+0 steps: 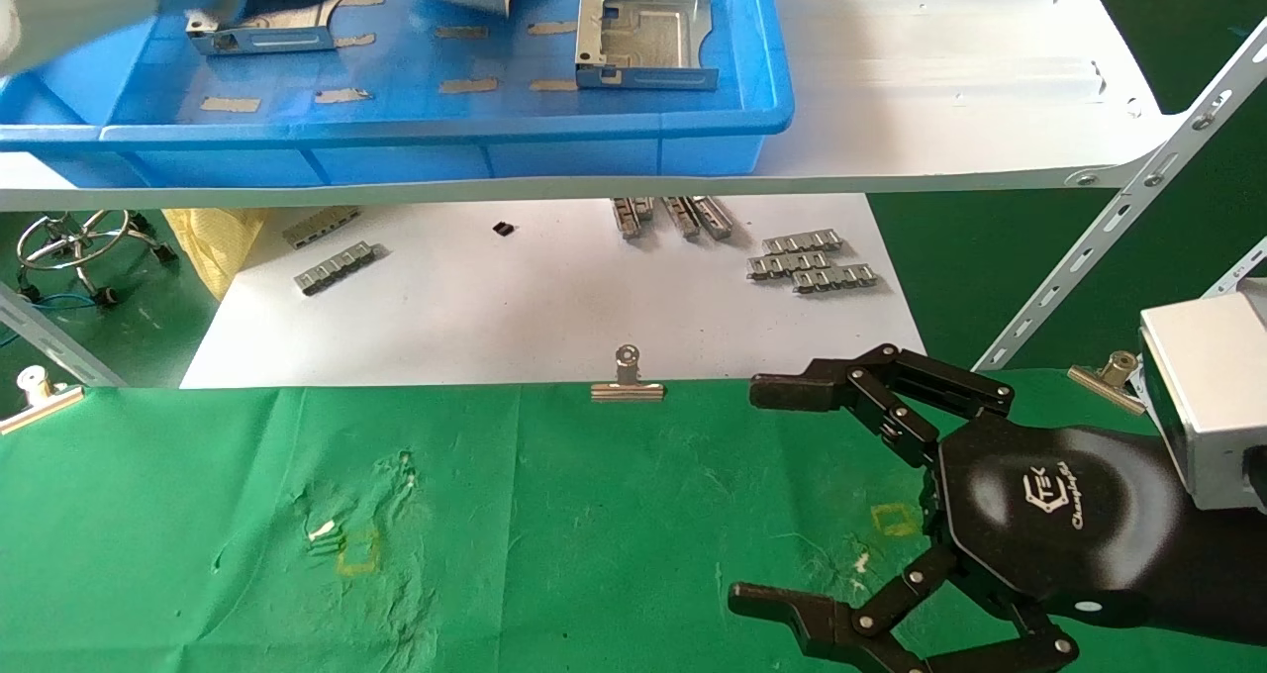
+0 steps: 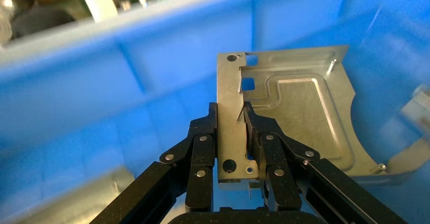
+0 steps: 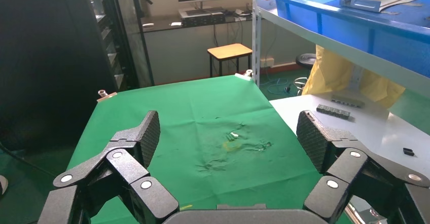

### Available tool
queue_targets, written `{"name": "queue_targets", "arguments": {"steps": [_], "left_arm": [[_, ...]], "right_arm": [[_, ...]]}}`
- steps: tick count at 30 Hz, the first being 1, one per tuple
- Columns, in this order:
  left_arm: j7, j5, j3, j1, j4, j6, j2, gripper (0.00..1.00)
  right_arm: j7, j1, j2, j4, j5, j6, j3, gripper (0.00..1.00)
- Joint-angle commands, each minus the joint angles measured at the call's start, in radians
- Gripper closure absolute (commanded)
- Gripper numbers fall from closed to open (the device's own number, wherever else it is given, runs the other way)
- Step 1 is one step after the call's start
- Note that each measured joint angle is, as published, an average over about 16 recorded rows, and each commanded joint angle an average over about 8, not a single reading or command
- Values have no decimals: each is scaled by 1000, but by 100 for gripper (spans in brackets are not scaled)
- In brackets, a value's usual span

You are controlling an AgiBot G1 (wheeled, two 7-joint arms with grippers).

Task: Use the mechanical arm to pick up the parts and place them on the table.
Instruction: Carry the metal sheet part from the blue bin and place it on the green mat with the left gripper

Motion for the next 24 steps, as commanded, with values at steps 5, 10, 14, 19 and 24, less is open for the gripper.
{"name": "queue_targets", "arguments": {"steps": [5, 10, 14, 19, 24], "left_arm": [[47, -48, -33, -3, -30, 46, -36, 100], [113, -95, -62, 13, -64, 187, -97, 100], [187, -152, -94, 39, -108, 384, -168, 100], [294, -226, -134, 72, -143, 640, -245, 100], [380, -263, -152, 85, -142, 812, -294, 100]], "right_arm": [[0, 0, 0, 0, 0, 0, 0, 0], [0, 0, 0, 0, 0, 0, 0, 0], [0, 0, 0, 0, 0, 0, 0, 0], [0, 0, 0, 0, 0, 0, 0, 0], [0, 0, 0, 0, 0, 0, 0, 0]]}}
